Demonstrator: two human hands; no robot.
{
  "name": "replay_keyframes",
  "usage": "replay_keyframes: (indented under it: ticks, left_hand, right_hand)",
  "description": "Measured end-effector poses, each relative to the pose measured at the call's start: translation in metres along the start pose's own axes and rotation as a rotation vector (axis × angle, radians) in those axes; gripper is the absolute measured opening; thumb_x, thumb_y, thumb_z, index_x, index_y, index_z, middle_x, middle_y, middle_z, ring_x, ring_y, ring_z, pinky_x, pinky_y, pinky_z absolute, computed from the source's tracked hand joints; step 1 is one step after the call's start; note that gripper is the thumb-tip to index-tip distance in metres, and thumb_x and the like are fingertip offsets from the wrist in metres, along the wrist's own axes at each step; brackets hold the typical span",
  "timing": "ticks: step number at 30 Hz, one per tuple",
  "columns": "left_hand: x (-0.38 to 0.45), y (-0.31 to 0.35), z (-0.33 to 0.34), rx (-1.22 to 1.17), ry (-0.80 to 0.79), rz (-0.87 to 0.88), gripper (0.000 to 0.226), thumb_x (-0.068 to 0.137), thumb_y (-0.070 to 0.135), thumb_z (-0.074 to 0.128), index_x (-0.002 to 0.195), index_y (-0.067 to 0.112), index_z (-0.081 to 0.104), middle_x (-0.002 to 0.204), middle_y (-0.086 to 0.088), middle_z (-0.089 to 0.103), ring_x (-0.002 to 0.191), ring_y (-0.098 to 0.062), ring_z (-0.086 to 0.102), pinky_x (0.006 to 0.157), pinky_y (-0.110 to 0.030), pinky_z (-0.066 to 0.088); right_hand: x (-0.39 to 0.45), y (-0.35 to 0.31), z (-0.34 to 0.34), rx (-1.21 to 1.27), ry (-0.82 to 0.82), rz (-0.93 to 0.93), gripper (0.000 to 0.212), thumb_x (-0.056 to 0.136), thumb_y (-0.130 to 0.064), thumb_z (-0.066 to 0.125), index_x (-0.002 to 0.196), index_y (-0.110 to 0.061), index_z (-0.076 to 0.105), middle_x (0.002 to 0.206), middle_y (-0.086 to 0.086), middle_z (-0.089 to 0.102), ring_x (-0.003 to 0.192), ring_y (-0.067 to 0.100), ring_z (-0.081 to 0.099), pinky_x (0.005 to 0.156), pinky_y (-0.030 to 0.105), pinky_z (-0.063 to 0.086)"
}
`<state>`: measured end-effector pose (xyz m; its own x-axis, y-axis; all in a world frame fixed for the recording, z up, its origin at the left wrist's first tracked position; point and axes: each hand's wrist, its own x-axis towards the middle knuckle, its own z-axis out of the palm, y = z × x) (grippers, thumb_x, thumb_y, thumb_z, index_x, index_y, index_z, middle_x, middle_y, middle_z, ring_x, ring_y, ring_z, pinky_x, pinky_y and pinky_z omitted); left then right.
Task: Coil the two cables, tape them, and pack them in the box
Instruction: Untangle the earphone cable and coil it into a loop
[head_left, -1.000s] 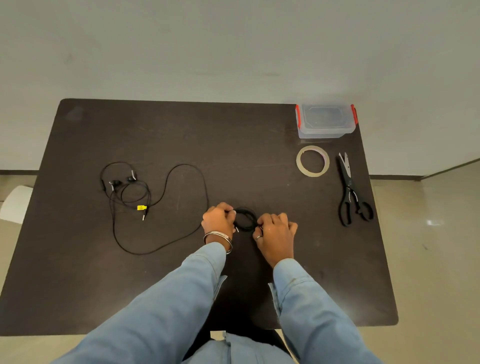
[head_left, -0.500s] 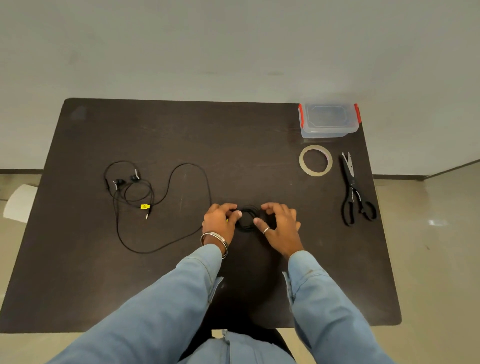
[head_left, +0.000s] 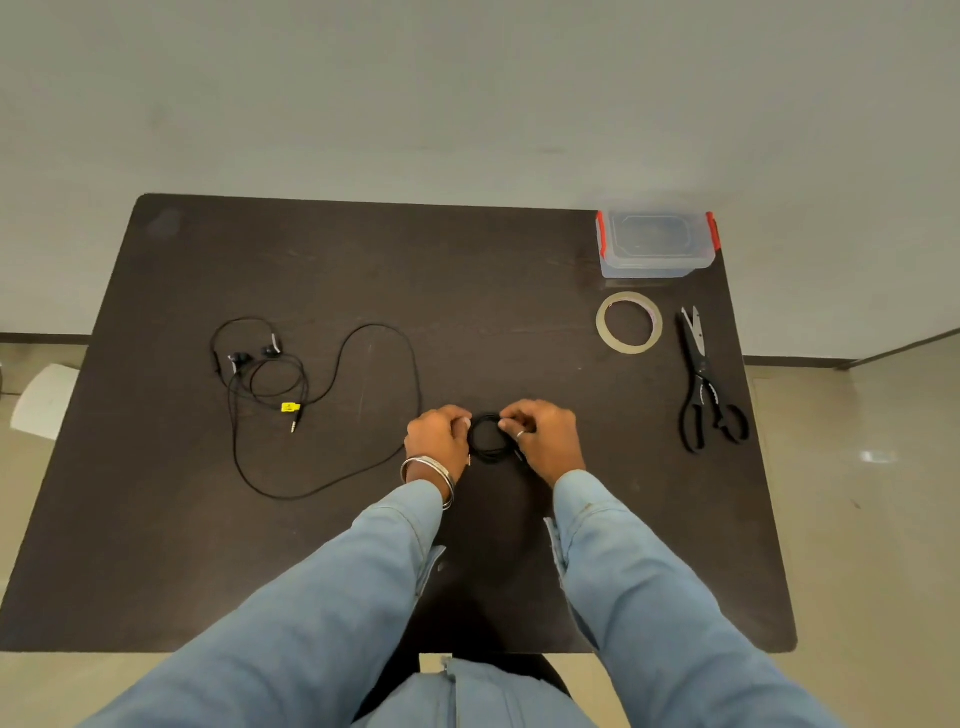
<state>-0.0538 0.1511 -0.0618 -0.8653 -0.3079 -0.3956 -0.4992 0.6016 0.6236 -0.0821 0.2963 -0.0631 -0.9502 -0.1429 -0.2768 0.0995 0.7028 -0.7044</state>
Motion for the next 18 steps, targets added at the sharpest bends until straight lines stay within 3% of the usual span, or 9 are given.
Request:
replay_keyframes:
  ticks: [3,5,8,13,18]
  left_hand:
    - [-0.001,0.0,0.001,-0.157,-0.045,-0.08,0.015,0.089,0.021,0.061,0.098,0.012,0.069,0.081,-0.009,0.07,0.067,-0.026,0.07,0.072,-0.04,0.06]
    - [-0.002,-0.001,-0.002,-0.203,-0.09,-0.091,0.022,0.081,0.016,0.071,0.103,0.012,0.069,0.084,-0.004,0.067,0.071,-0.023,0.068,0.076,-0.038,0.059]
    - [0.0,-0.001,-0.007,-0.052,-0.117,-0.031,0.032,0.076,0.013,0.075,0.107,0.018,0.07,0.094,0.0,0.061,0.082,-0.018,0.061,0.086,-0.03,0.052]
    - [0.002,-0.004,-0.007,-0.135,-0.096,-0.043,0.029,0.081,0.005,0.066,0.106,0.02,0.071,0.098,-0.004,0.066,0.088,-0.023,0.064,0.083,-0.039,0.056]
    - [-0.002,-0.012,-0.013,-0.02,-0.093,-0.076,0.042,0.07,0.016,0.08,0.109,0.018,0.066,0.102,-0.003,0.059,0.092,-0.02,0.058,0.09,-0.036,0.05]
  right_hand:
    - [0.002,0.001,0.009,-0.042,0.024,-0.023,0.01,0.081,-0.006,0.071,0.091,-0.009,0.072,0.088,0.009,0.065,0.072,0.015,0.057,0.076,0.034,0.054]
    - [0.001,0.002,0.009,-0.048,0.015,-0.056,0.014,0.081,-0.001,0.068,0.092,-0.008,0.072,0.09,0.01,0.064,0.073,0.013,0.055,0.076,0.033,0.053]
    - [0.0,0.005,0.006,-0.074,-0.033,-0.109,0.018,0.082,0.004,0.064,0.094,-0.007,0.072,0.093,0.011,0.063,0.077,0.02,0.059,0.077,0.034,0.053]
    - [-0.002,0.006,0.005,-0.125,-0.056,-0.164,0.019,0.084,0.004,0.06,0.098,-0.005,0.07,0.098,0.014,0.06,0.086,0.027,0.06,0.078,0.036,0.051]
    - [-0.003,0.007,0.007,-0.155,-0.04,-0.174,0.02,0.087,0.001,0.058,0.102,-0.007,0.068,0.1,0.012,0.059,0.09,0.026,0.058,0.076,0.028,0.046]
